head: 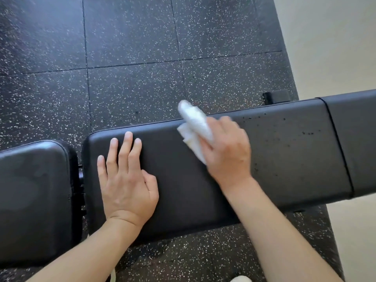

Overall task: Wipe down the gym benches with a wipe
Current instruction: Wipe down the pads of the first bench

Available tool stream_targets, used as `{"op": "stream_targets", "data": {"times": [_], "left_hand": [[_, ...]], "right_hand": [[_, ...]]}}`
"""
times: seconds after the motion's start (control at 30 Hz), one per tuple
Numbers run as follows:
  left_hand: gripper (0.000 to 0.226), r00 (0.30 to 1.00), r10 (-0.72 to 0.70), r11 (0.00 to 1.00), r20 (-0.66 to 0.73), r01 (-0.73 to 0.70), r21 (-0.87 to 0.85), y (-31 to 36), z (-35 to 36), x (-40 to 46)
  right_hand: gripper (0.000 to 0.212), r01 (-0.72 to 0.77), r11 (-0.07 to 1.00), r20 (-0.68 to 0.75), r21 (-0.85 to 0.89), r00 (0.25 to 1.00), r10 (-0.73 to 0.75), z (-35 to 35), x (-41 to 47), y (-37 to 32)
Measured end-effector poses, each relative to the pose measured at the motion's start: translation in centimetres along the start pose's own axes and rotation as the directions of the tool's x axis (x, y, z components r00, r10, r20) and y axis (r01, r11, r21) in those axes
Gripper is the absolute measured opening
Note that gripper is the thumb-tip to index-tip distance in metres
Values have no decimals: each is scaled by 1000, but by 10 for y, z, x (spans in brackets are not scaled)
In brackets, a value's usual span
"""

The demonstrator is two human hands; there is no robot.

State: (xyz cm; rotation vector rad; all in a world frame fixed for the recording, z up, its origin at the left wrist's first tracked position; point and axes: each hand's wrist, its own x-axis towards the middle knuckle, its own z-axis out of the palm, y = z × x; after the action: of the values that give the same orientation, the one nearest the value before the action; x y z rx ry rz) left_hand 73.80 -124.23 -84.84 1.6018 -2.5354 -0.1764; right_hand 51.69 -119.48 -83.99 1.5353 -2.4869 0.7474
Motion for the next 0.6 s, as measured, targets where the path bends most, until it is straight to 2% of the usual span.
{"op": "stream_targets", "data": {"times": [0.1,0.17,0.27,0.43,0.6], "left_hand": [[74,1000,-5,1000,3,5,-5,0,0,0],[74,1000,-9,1000,2,9,-8,0,0,0],[74,1000,-2,1000,-5,1,-17,0,1,0],[73,1000,-8,1000,5,8,-16,0,-1,0],[73,1000,-6,1000,2,6,-24,1,0,0]], "right_hand": [[28,-150,989,4,-15,989,150,-13,1,41],[29,-183,981,17,-61,983,184,-9,5,34],[35,-117,990,67,-78,990,122,10,17,-11],[28,-20,1000,127,-6,992,20,47,33,-93],[35,23,997,148,75,988,-34,24,-6,-83]]}}
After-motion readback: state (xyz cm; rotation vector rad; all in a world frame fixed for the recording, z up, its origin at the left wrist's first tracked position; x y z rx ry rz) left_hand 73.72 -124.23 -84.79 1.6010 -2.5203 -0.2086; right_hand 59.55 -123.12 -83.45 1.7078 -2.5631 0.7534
